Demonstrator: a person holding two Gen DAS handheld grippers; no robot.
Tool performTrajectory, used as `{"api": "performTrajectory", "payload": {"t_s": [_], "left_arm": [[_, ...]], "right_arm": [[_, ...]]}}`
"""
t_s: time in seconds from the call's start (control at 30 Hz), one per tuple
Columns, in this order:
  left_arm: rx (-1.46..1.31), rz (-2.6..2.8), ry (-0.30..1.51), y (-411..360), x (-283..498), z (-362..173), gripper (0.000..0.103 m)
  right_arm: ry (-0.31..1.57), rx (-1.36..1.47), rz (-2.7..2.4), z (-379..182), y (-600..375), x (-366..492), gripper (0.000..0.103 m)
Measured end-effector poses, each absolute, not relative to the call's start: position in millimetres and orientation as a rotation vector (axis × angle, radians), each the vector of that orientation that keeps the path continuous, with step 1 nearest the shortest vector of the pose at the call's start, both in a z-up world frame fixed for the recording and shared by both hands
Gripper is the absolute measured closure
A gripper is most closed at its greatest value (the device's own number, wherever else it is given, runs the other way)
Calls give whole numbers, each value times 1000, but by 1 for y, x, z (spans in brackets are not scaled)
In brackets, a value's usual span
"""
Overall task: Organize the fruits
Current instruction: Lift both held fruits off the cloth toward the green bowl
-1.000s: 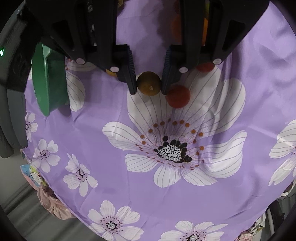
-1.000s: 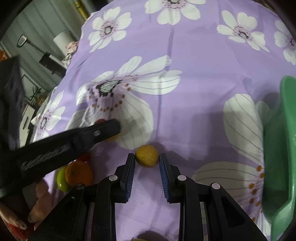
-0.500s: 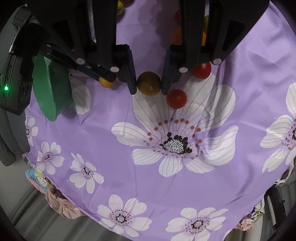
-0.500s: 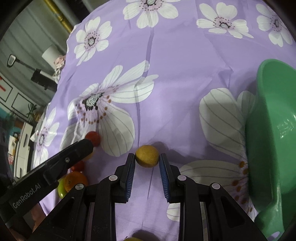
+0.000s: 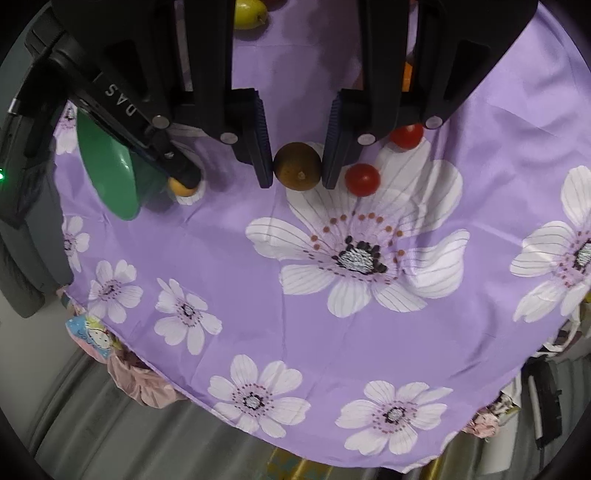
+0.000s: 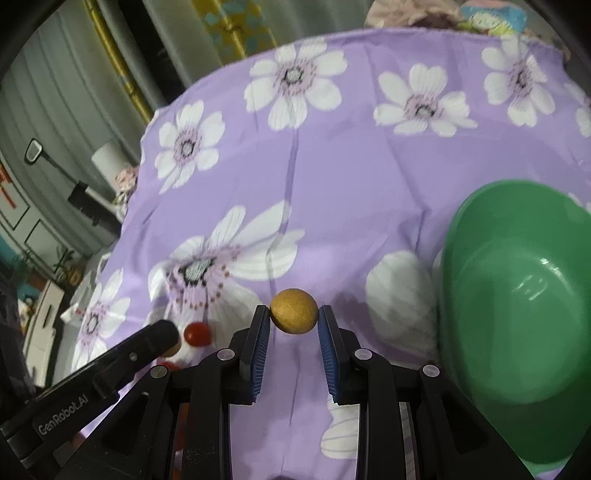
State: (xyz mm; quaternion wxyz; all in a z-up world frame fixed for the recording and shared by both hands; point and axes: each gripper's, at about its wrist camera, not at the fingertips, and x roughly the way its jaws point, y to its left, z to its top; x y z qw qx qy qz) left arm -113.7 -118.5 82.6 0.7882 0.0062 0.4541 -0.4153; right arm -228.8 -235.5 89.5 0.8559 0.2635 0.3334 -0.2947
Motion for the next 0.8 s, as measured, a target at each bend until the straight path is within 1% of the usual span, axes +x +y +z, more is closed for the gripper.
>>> {"api": "performTrajectory", "payload": {"t_s": [0.37,0.8], "left_arm": [[-7,-866,892,-109,-118,98,76],[-51,-915,783,-93,-135,130,76]], "right_arm": [[614,550,-706,104,-240,-245,75],[506,539,-765,144,-239,-281,75]]}}
